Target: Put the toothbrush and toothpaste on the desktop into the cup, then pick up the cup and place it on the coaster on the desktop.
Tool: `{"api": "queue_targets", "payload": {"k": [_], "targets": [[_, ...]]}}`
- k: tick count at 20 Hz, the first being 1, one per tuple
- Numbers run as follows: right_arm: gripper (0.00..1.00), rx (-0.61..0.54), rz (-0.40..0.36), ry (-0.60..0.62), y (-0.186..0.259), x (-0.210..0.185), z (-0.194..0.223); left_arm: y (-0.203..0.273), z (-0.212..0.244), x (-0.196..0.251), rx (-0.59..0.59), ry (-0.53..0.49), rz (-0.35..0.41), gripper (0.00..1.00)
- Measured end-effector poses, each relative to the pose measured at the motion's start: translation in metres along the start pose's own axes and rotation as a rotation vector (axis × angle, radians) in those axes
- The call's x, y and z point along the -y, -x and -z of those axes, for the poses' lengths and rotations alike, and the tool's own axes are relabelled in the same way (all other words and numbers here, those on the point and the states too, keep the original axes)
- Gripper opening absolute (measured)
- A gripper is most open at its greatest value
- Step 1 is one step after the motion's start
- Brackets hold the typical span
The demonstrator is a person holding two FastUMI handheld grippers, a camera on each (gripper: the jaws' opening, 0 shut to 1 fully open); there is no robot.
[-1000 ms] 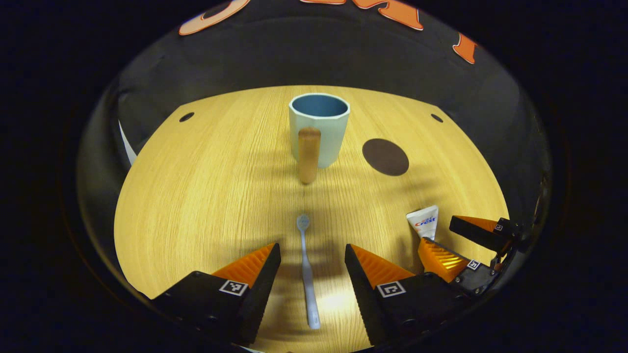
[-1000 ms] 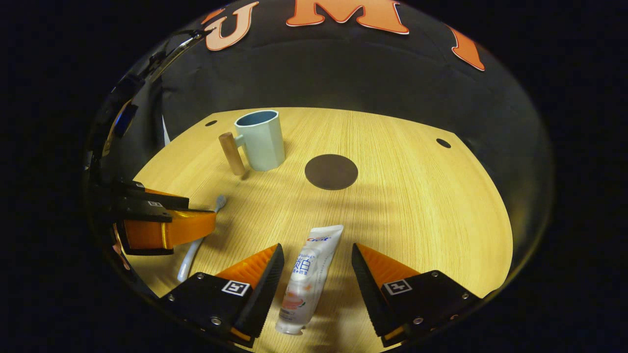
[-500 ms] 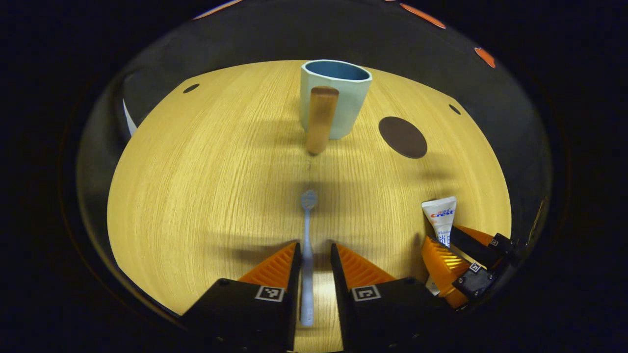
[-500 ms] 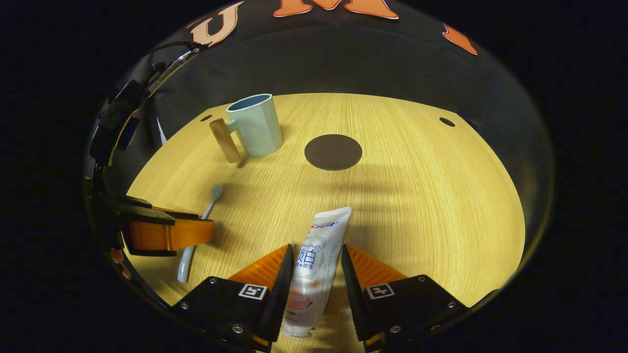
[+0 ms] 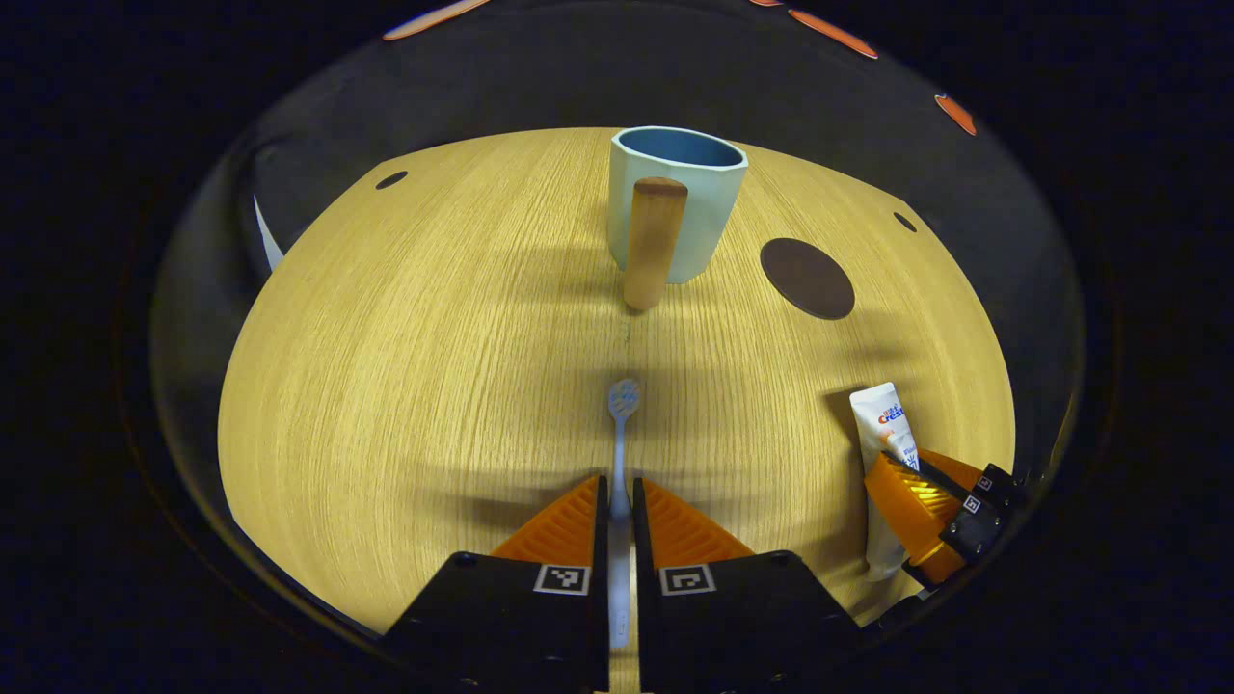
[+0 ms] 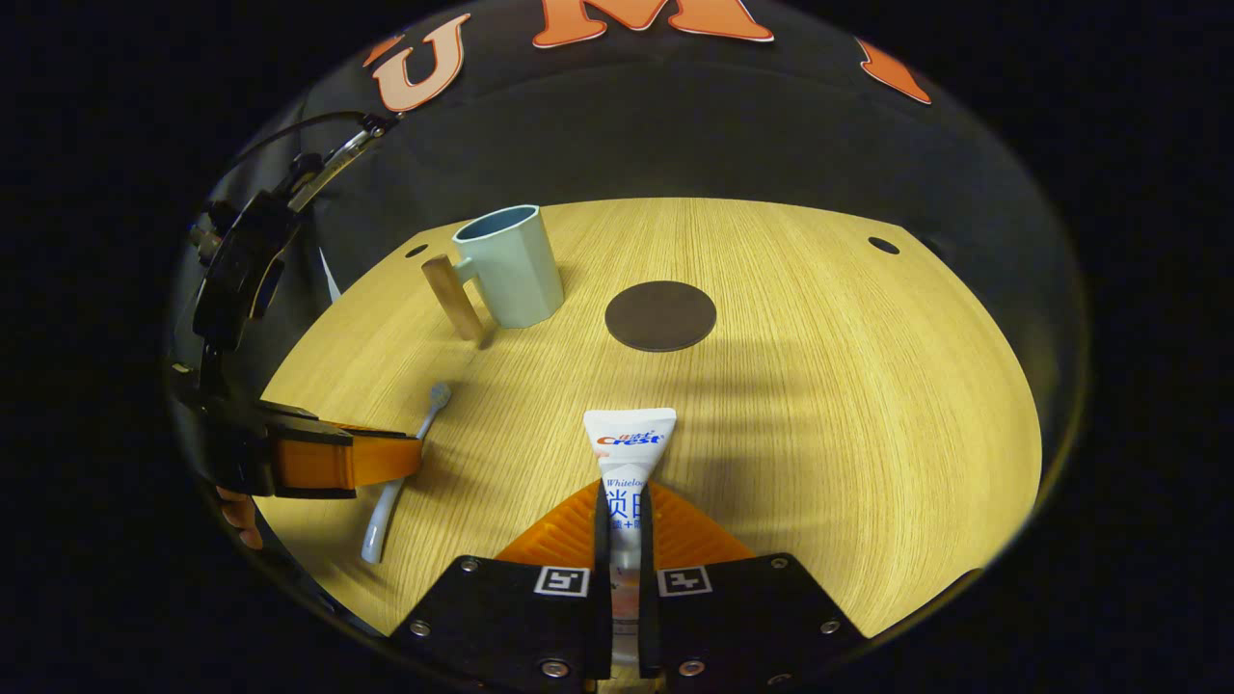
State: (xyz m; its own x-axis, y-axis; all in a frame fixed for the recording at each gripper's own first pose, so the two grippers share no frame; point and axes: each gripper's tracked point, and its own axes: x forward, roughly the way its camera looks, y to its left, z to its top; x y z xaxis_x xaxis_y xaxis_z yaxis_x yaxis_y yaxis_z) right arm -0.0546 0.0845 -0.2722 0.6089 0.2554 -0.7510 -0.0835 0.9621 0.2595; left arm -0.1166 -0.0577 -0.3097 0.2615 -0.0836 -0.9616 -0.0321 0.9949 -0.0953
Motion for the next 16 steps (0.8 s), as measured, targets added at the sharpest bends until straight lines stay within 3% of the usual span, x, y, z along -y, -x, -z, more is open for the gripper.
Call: {"api": "queue_targets", "payload": {"k": [10, 16], "targets": [[0.06, 0.007, -0.058, -0.023, 0.003, -0.009, 0.0, 0.005, -0.015, 0.0, 0.055, -0.017, 0.029, 0.06], [0.05, 0.089, -0.052, -0.033, 0.008, -0.006, -0.018, -0.002, -0.025, -0.013, 0.179, -0.013, 0.05, 0.06]]}}
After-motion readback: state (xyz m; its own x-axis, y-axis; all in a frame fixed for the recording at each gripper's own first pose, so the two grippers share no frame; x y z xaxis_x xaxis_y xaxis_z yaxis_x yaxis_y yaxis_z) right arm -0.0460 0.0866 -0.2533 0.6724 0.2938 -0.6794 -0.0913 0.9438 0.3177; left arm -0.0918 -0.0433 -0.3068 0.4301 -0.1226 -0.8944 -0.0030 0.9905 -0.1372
